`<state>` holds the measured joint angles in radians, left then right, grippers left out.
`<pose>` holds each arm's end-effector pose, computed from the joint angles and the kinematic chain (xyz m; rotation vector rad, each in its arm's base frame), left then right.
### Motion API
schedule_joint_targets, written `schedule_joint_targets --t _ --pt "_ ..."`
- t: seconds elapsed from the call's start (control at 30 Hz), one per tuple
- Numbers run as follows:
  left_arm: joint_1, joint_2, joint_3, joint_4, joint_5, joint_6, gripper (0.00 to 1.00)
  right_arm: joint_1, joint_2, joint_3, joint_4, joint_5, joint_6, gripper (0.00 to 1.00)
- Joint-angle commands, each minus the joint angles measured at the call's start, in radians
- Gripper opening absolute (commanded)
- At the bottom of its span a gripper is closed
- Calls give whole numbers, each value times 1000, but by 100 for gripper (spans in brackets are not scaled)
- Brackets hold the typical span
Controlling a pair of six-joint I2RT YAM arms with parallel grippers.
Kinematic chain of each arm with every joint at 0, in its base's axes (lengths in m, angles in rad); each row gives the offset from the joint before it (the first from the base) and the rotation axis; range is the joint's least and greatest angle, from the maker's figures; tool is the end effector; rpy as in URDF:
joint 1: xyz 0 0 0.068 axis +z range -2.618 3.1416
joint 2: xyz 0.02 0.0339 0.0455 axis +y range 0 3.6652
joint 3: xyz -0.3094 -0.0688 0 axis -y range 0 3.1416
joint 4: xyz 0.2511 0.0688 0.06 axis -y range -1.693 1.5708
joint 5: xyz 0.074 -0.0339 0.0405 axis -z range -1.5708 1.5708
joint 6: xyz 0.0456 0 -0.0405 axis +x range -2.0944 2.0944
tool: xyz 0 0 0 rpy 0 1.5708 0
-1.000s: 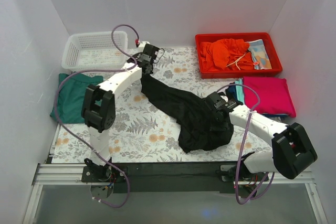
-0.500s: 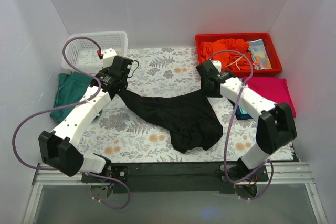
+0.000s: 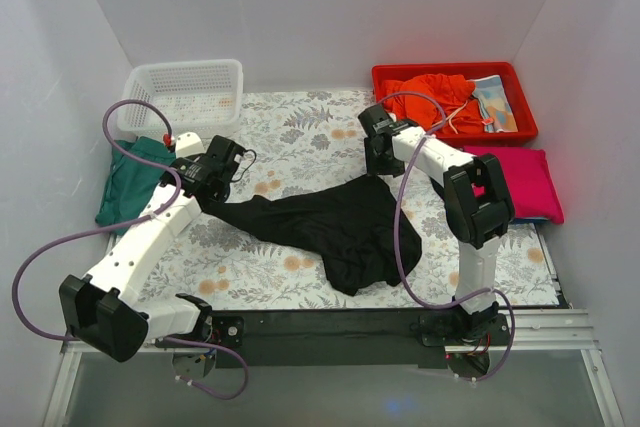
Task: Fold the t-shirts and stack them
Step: Flatten out the tshirt
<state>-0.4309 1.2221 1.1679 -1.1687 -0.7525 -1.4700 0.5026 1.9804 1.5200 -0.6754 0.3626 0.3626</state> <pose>0.1991 -0.0572 0.3497 -1.2974 1.9425 0.2020 0.3969 0.1997 0.2337 -0.0766 2.5939 -0.1913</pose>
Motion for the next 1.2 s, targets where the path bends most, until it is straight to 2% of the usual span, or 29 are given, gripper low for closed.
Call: schedule_joint_targets --t 0.0,0.3,0.5,0.53,0.6,0.63,0.7,0.73,0.77,0.97,1.17 --pt "1 -30 26 -100 -85 -84 0 -39 15 5 68 -111 -25 57" --pt "3 -39 1 -132 -90 -102 0 -39 43 -34 146 -293 -79 56" --pt "3 -33 16 -137 -74 -110 0 -21 78 -47 148 -350 -86 48" --pt "1 -32 16 -135 -74 -110 0 -18 80 -53 146 -352 -88 41" --pt "3 -30 18 -137 -68 -110 0 -13 81 -67 146 -350 -77 36" --pt "1 -32 18 -138 -67 -110 0 -13 80 -78 142 -352 -76 27" --pt "3 -32 26 -140 -61 -110 0 -13 75 -92 139 -349 -68 18" --pt "1 -32 27 -138 -61 -107 0 -13 72 -104 132 -346 -67 6" --pt "3 -33 29 -138 -58 -104 0 -13 64 -109 129 -334 -62 1" --pt "3 -24 91 -118 -65 -47 0 -13 -41 -123 97 -234 -45 1" --pt "1 43 314 -56 -136 80 0 -19 -256 -43 11 -41 -50 1"
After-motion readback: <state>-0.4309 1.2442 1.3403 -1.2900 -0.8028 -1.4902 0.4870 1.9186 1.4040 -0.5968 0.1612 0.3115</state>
